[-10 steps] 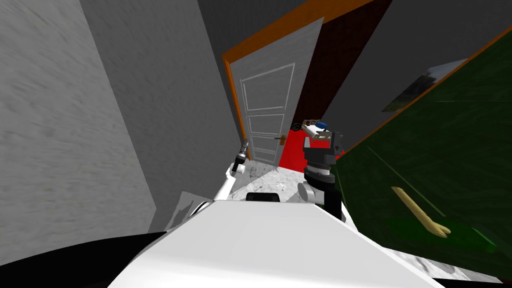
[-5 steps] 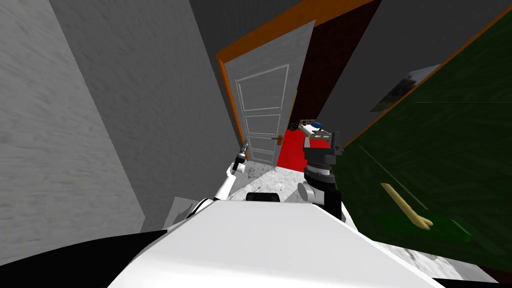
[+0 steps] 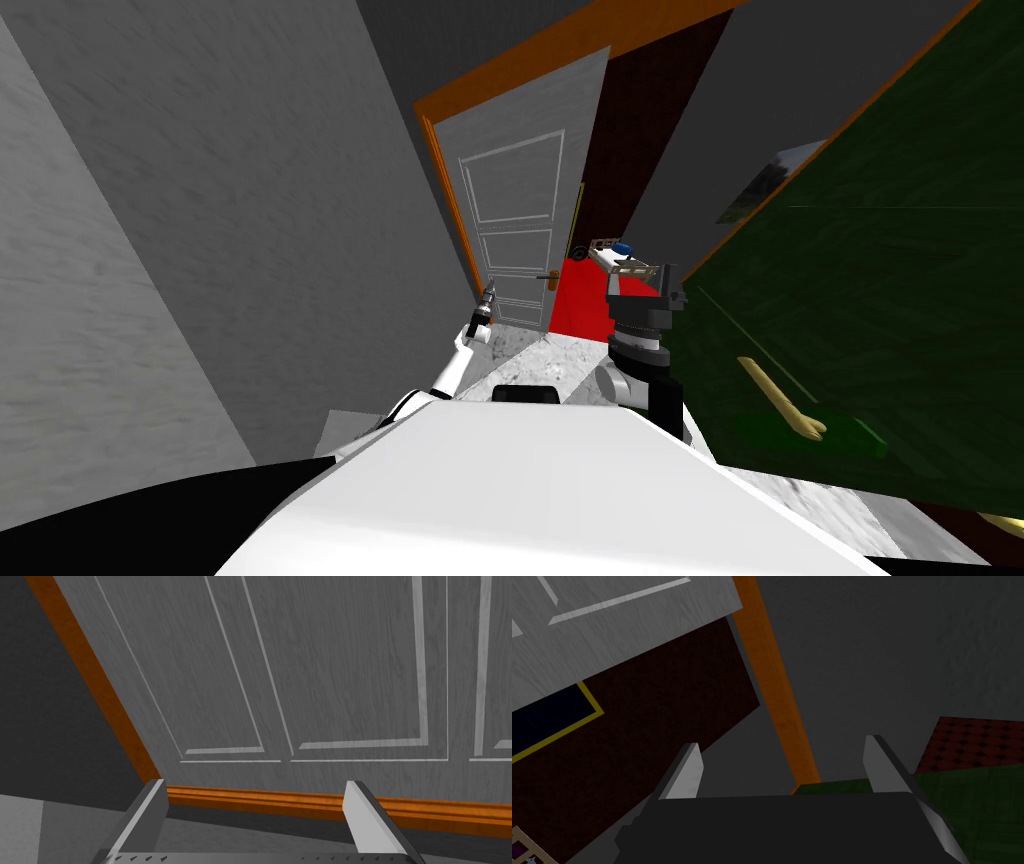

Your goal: Pull the door open

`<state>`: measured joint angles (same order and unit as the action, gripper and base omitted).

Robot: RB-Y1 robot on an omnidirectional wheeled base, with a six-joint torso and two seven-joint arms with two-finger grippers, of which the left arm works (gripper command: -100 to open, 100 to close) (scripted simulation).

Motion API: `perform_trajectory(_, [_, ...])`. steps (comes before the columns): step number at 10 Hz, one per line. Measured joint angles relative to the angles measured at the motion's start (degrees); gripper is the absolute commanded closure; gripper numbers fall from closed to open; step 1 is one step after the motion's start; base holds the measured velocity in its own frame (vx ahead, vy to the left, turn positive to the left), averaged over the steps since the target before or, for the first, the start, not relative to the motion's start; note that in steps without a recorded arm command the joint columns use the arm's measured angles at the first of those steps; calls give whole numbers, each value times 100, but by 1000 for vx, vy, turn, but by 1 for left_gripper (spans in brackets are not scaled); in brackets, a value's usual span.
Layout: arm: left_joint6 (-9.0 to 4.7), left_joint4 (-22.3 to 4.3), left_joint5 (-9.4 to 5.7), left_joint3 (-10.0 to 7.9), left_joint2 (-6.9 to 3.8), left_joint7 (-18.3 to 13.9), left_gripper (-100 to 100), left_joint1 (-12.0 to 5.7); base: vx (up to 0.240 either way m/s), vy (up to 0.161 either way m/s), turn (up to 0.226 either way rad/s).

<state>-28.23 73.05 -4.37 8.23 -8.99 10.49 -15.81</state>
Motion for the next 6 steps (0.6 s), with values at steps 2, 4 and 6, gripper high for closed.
perform_trajectory(2, [15,-202,-114,-52,22,74,-100,-76,27,-28,-102])
perform_trajectory(4, [50,-377,-222,-108,39,141,-100,-168,20,-32,-97])
perform_trajectory(6, [66,-517,-318,-149,43,191,-100,-214,20,-19,-66])
